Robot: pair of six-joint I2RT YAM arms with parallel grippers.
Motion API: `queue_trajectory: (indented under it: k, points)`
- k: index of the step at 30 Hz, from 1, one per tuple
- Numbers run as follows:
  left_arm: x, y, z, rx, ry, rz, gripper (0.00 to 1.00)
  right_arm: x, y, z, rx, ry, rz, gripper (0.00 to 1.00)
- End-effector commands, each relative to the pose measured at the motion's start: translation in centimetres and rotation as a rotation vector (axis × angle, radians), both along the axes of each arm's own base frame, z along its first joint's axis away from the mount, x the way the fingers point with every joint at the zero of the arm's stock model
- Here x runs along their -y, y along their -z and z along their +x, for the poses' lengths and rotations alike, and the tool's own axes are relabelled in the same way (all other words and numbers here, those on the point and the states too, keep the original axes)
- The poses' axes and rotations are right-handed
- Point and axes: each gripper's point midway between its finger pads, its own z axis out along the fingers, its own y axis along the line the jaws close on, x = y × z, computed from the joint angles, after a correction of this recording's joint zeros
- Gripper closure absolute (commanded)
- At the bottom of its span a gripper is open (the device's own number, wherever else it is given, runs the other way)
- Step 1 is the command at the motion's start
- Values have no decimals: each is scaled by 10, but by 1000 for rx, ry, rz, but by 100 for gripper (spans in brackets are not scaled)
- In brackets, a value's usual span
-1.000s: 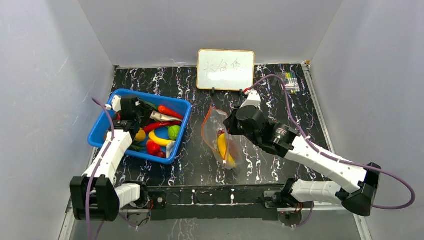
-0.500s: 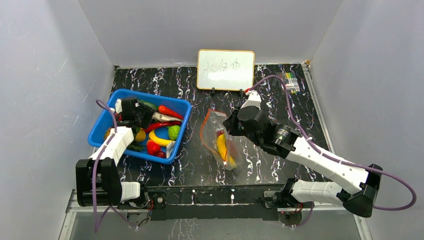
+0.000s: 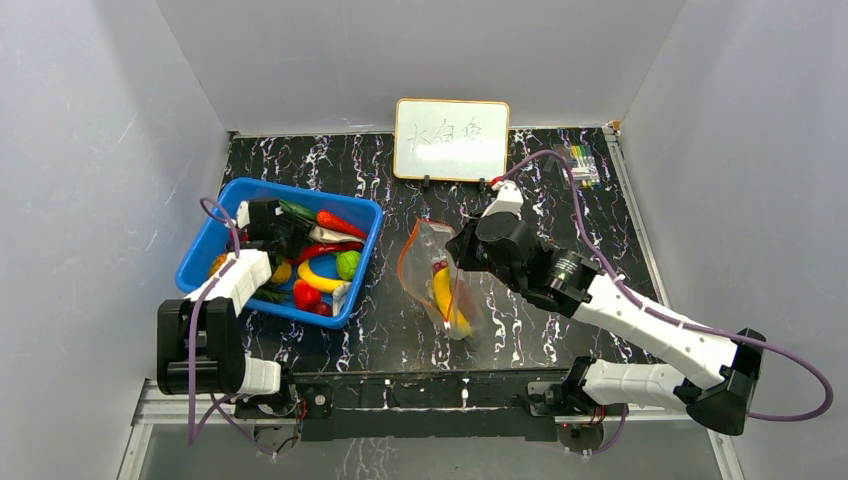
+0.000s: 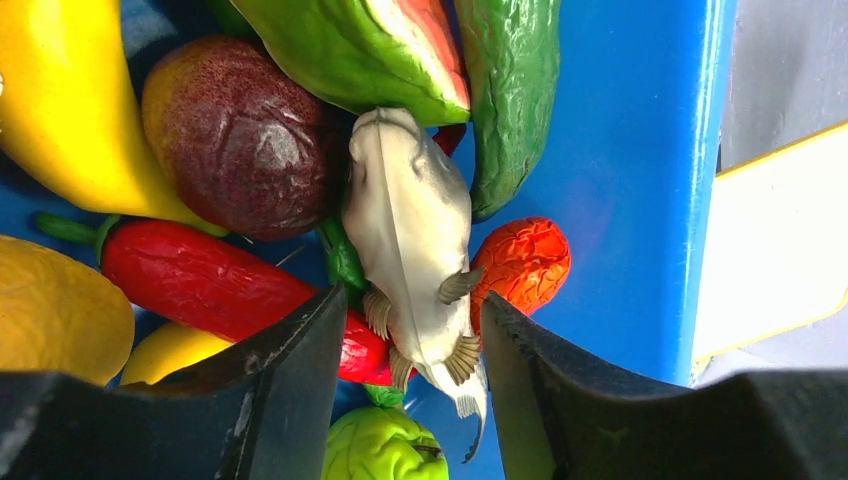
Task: Place the food in the zip-top bag and seal the zipper
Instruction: Pick up the fake fish from the bin.
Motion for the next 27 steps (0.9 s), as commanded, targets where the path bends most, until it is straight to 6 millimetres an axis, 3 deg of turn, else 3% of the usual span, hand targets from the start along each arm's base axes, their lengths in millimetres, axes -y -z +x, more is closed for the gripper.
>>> queue_trajectory:
  k: [1,8,12,15,27]
  points:
    - [-2,4,3,-1,2,6,52,3,-30,6,77,27,77,100]
    - [-6,6,2,-4,-3,31,58,2,-36,7,84,27,86,100]
    - [-5,5,0,-2,6,34,71,3,-37,7,85,28,89,100]
    - [-4,2,0,-3,31,47,75,3,-36,6,83,29,94,100]
    - [-6,-63,-8,137,158,182,86,-3,-23,8,57,24,79,100]
